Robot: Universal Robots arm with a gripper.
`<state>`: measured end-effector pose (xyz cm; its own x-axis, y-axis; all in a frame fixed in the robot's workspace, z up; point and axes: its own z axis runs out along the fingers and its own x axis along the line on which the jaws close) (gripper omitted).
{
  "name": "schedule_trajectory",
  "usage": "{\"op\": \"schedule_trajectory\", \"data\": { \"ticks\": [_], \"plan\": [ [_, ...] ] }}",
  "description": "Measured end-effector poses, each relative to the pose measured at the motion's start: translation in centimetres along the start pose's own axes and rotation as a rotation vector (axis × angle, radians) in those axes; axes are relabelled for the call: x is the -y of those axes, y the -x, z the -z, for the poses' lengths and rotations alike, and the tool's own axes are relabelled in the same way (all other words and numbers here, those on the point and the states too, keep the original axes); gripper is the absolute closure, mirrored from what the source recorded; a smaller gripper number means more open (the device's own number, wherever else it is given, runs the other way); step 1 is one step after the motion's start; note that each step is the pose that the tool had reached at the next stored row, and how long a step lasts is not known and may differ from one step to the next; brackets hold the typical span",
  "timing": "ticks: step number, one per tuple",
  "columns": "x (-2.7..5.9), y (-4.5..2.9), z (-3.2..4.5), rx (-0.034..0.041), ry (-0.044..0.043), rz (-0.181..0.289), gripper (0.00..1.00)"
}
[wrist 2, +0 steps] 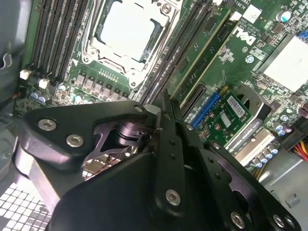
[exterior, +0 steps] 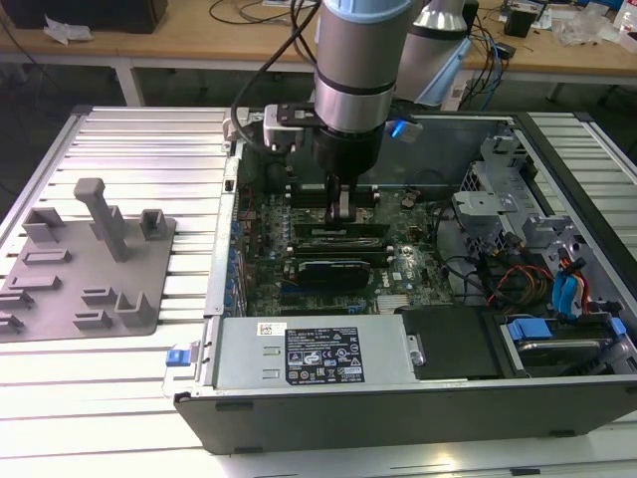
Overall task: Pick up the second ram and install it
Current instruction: 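Insert the second ram into the second slot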
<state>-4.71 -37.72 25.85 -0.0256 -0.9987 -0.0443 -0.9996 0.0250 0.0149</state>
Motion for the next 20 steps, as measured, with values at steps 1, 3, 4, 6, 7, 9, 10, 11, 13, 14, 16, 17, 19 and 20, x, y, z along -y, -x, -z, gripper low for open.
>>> {"op": "schedule_trajectory", "data": {
  "ticks": [1,3,4,6,7,9,10,11,13,14,16,17,19,20],
  "plan": [
    [0.00,-0.06,-0.04,0.0001,0.0000,0.000,0.91],
    [0.00,-0.25,-0.19,0.0001,0.0000,0.000,0.91],
    [0.00,-0.34,-0.32,0.0001,0.0000,0.000,0.91],
    [0.00,-0.40,-0.61,0.0000,0.0000,-0.001,0.91],
    [0.01,-0.41,-0.65,-0.0003,0.0001,-0.001,0.91],
    [0.01,-0.43,-1.15,-0.0001,0.0000,-0.001,0.91],
    [0.02,-0.44,-1.44,-0.0001,-0.0001,0.000,0.91],
    [0.03,-0.46,-1.81,0.0001,-0.0005,0.001,0.91],
    [0.02,-0.47,-2.02,-0.0003,-0.0003,0.005,0.91],
    [0.02,-0.47,-2.02,-0.0001,-0.0004,0.006,0.91],
    [0.02,-0.47,-2.02,-0.0004,0.0001,0.017,0.91],
    [0.03,-0.47,-2.02,-0.0003,0.0001,0.017,0.91],
    [0.07,-0.47,-2.03,-0.0001,0.0001,0.018,0.91],
    [0.07,-0.46,-2.03,0.0007,0.0001,0.019,0.91]
  ]
}}
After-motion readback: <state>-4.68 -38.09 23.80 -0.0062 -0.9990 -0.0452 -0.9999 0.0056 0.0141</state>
